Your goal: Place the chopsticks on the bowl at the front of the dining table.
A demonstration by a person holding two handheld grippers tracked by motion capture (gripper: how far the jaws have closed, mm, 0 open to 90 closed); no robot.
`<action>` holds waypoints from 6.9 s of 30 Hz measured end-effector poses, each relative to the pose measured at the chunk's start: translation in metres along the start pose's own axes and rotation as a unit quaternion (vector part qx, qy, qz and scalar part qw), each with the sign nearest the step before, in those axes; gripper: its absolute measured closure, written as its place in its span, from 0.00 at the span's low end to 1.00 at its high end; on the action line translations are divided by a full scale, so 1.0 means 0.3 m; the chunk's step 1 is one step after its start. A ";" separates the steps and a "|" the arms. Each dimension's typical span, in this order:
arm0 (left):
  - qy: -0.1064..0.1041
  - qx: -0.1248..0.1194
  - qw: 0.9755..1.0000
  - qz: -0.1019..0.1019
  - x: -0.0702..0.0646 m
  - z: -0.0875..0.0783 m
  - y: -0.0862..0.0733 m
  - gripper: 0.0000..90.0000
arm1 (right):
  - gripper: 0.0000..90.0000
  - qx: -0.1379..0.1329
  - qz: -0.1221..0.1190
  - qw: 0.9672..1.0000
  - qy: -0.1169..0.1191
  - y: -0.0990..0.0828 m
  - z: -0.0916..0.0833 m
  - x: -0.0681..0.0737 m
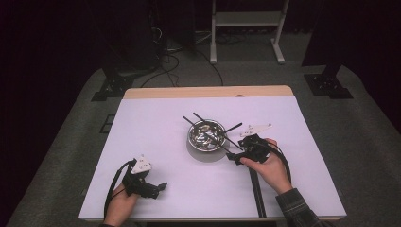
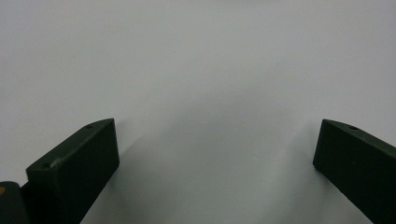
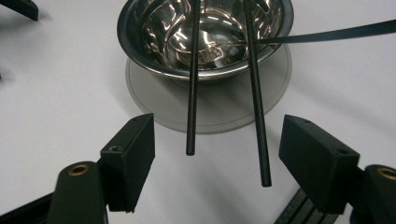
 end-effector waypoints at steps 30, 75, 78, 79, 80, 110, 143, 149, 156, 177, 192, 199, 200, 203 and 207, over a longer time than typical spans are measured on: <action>0.000 0.002 1.000 0.001 0.001 -0.001 0.000 0.00 | 0.29 0.046 -0.057 0.996 0.051 -0.038 0.055 0.181; 0.000 0.001 1.000 0.000 0.000 0.000 0.000 0.00 | 0.29 -0.012 -0.057 0.997 0.048 0.126 0.019 0.225; 0.000 0.001 1.000 0.001 0.000 -0.001 0.000 0.00 | 0.28 -0.015 -0.051 0.998 0.042 0.167 0.030 0.214; 0.000 0.001 1.000 0.001 0.000 0.000 0.000 0.00 | 0.28 -0.016 -0.049 0.998 0.039 0.180 0.035 0.211; 0.000 0.001 1.000 0.001 0.001 -0.001 0.000 0.00 | 0.28 -0.018 -0.047 0.998 0.038 0.188 0.038 0.209; 0.001 0.000 1.000 0.001 0.001 0.000 0.000 0.00 | 0.16 -0.004 0.045 0.998 -0.033 0.457 0.323 0.087; 0.000 0.000 1.000 0.000 0.000 0.000 0.000 0.00 | 0.16 0.016 0.074 0.996 -0.053 0.482 0.457 0.030; 0.000 0.000 1.000 0.000 0.000 0.000 0.000 0.00 | 0.17 0.018 0.076 0.995 -0.058 0.481 0.454 0.020; 0.000 0.001 1.000 0.000 0.000 0.000 0.000 0.00 | 0.16 0.020 0.079 0.994 -0.068 0.482 0.447 0.002; 0.000 0.001 1.000 0.001 0.001 0.000 0.000 0.00 | 0.17 0.014 0.084 0.993 -0.081 0.478 0.404 -0.036; -0.001 0.002 1.000 0.001 0.001 -0.001 0.000 0.00 | 0.44 -0.017 0.026 0.999 -0.022 0.390 0.189 0.036; 0.000 0.001 1.000 0.001 0.000 0.000 0.000 0.00 | 0.61 -0.019 -0.002 1.000 0.010 0.312 0.135 0.049; 0.000 0.001 1.000 0.001 0.000 0.000 0.000 0.00 | 0.67 -0.021 -0.003 1.000 0.015 0.302 0.131 0.050; 0.000 0.002 1.000 0.002 0.001 -0.001 0.000 0.00 | 0.82 -0.025 -0.006 0.999 0.031 0.280 0.121 0.048; 0.000 0.002 1.000 0.002 0.001 -0.001 0.000 0.00 | 1.00 -0.032 -0.018 0.998 0.049 0.257 0.112 0.045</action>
Point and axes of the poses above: each handheld gripper's, and its own axes: z roughly forward along the jaws, y roughly out of its top, x roughly to its left, the point moved 1 cm from there along z, roughly forward along the jaws, and after that the axes turned 12 degrees about z, right-handed, at the moved point
